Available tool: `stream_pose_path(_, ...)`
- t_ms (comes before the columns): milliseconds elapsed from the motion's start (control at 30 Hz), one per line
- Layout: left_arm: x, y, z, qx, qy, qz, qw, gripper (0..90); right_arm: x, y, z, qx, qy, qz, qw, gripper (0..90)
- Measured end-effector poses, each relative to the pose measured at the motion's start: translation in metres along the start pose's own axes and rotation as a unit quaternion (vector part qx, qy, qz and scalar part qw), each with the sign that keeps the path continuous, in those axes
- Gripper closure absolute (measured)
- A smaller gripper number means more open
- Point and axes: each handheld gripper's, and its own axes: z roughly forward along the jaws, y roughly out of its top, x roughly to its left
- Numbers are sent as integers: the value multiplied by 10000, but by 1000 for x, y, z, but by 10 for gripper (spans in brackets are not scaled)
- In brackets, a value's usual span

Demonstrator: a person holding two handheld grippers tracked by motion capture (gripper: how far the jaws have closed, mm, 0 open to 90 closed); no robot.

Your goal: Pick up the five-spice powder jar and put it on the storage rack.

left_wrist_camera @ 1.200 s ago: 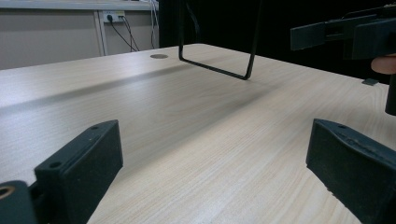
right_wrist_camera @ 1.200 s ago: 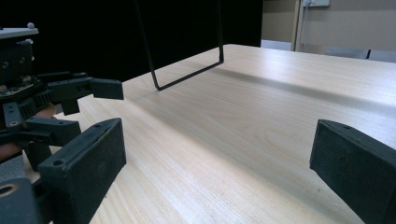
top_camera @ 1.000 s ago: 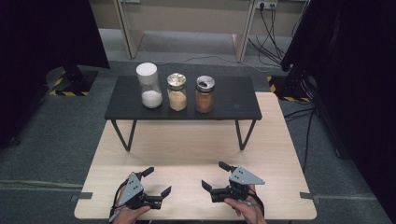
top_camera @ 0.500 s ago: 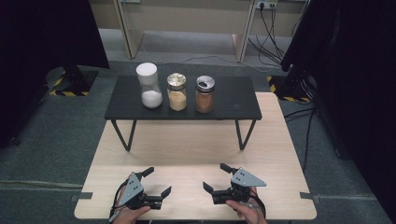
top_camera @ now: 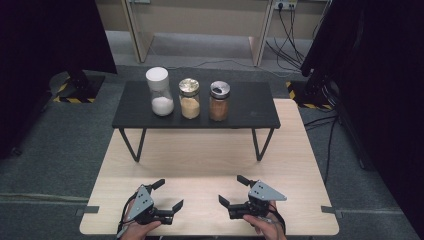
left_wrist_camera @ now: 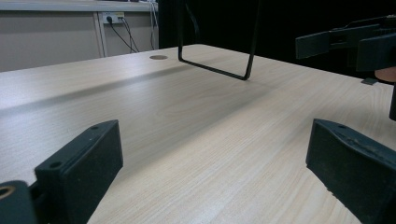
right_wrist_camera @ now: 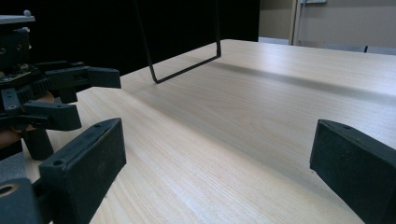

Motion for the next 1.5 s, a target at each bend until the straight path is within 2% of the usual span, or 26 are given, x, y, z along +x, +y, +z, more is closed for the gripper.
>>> stream_pose_path(567,0,0,0,0,-1,-3,10000,31,-1,-3,-2,31,-59,-56,10000,39)
stream_pose_path(1500,1,0,0,6,28,-10,10000,31,-7,-5,-5,15,-89,-16,10000,41)
